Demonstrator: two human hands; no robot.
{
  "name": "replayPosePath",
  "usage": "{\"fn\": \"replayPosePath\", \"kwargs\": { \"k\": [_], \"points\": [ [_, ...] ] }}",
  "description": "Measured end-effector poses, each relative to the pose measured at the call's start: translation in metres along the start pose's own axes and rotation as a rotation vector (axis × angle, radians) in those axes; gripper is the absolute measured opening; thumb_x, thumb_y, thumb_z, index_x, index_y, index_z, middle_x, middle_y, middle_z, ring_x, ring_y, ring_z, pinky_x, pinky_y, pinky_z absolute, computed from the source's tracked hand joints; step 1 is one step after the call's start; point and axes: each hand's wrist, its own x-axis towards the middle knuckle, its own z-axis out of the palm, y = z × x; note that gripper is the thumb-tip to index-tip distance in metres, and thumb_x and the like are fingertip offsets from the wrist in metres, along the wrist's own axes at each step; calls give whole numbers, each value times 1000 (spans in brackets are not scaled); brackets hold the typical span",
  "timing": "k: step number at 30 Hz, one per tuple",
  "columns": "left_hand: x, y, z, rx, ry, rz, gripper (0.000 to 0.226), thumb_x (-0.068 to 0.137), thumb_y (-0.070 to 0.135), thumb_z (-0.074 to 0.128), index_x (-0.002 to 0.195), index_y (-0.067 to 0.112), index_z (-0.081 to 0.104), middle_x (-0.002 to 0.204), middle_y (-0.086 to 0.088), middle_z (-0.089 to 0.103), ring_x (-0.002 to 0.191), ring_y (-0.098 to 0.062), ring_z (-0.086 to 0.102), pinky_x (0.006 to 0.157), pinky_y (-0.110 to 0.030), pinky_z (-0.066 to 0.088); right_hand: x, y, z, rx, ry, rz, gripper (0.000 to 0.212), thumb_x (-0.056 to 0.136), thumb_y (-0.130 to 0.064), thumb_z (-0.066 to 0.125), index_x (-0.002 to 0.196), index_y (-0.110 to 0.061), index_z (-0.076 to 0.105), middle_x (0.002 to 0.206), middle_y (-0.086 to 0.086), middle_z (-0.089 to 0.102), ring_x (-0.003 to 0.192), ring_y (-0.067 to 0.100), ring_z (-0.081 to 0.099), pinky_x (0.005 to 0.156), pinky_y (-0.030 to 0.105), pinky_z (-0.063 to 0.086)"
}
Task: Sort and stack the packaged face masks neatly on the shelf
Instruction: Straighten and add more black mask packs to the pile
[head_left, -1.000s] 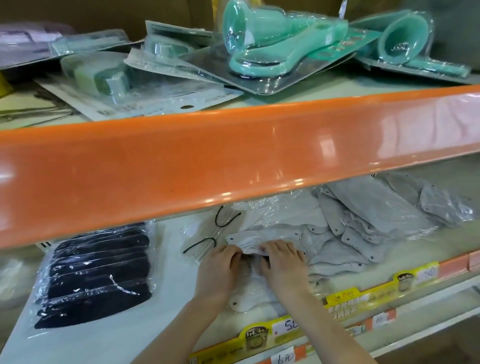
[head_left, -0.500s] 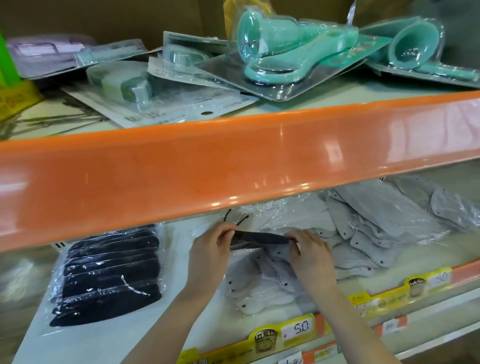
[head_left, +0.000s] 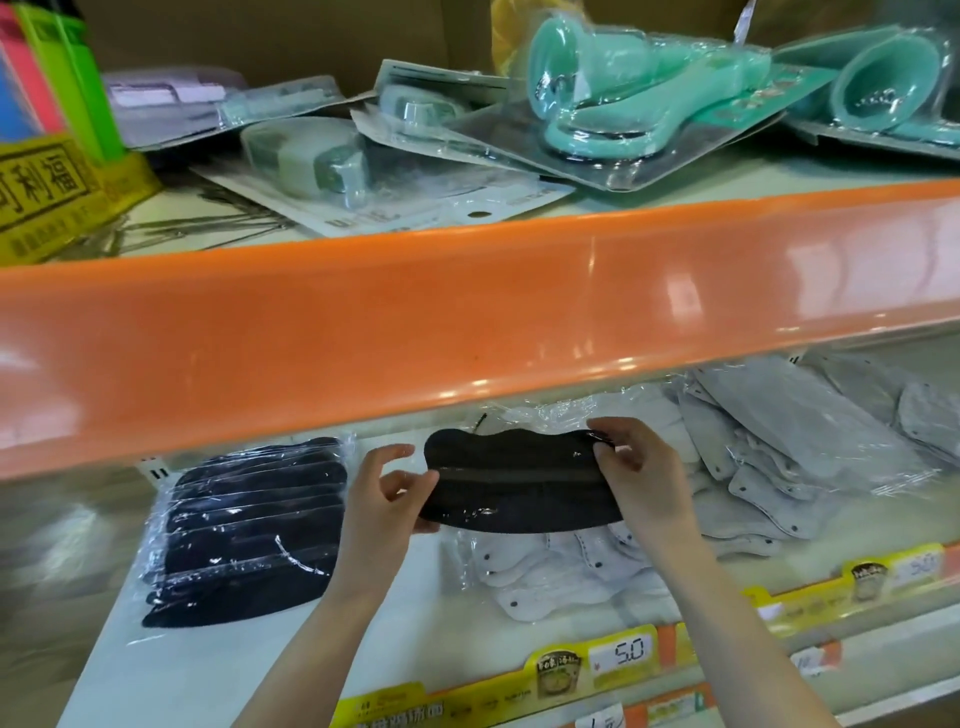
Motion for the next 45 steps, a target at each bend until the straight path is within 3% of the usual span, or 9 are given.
{"fn": "replayPosePath", "kwargs": {
  "k": [3, 7, 13, 19, 23, 28, 31, 35, 45],
  "points": [
    [-4, -2, -10, 35, 3, -59, 19, 91, 0, 59, 105, 13, 57, 88, -12, 68, 56, -11, 65, 53, -24, 55, -4, 0, 10, -111, -12, -16, 29, 92, 0, 53, 107, -24, 62, 100, -8, 63, 83, 0, 58, 64, 6, 40],
    [-9, -1, -23, 13, 71, -96, 21, 94, -2, 54, 95, 19, 55, 88, -8, 67, 60, -11, 69, 53, -23, 56, -21, 9, 32, -613, 132, -497, 24, 85, -5, 56, 106, -13, 64, 104, 4, 60, 91, 28, 59, 73, 36, 45],
    [-12, 7, -41, -202, 111, -201, 17, 97, 0, 49, 113, 0, 54, 94, -25, 67, 70, -25, 72, 53, -20, 53, -47, 19, 67, -644, -220, -705, 41, 86, -46, 50, 114, -18, 61, 112, -2, 57, 106, 16, 52, 91, 33, 43],
    [-17, 19, -62, -207, 86, -172, 17, 98, 6, 49, 111, 6, 61, 95, -19, 69, 73, -28, 72, 61, -27, 58, -48, 22, 79, -669, -67, -612, 41, 62, -3, 80, 95, -15, 61, 92, 0, 59, 78, 22, 60, 68, 34, 51],
    [-15, 18, -75, 193, 149, -85, 29, 97, 10, 48, 125, 14, 55, 102, -11, 67, 79, -26, 65, 67, -35, 55, -47, 19, 86, -605, -25, -629, 27, 67, -1, 70, 86, -15, 58, 84, 0, 55, 69, 22, 57, 61, 34, 49],
    [-14, -5, -94, 1165, 291, 481, 35, 94, 29, 51, 120, 8, 62, 116, -13, 65, 113, -37, 58, 95, -55, 44, -53, 1, 112, -555, -1, -698, 15, 76, -17, 42, 80, -16, 57, 79, -1, 55, 68, 21, 55, 55, 31, 47],
    [-22, -8, -102, 1219, 97, 593, 63, 97, 57, 26, 98, 13, 71, 92, -2, 71, 84, -27, 69, 76, -41, 53, -57, -8, 130, -547, 1, -735, 11, 74, -10, 49, 80, -16, 56, 78, -1, 55, 70, 19, 51, 61, 26, 44],
    [-33, -14, -116, 1295, -29, 659, 51, 80, 58, 48, 96, 15, 72, 94, 2, 71, 80, -21, 69, 66, -34, 54, -65, -25, 154, -532, -86, -765, 15, 75, -7, 47, 82, -14, 58, 81, 1, 55, 72, 24, 56, 65, 33, 49],
    [-28, -50, -161, 1200, 346, 726, 24, 83, 13, 46, 88, 10, 69, 88, -3, 68, 78, -29, 65, 66, -37, 46, -97, -33, 199, -557, -274, -777, 35, 61, -6, 78, 87, -20, 59, 90, -3, 57, 79, 19, 58, 75, 31, 49]
  ]
}}
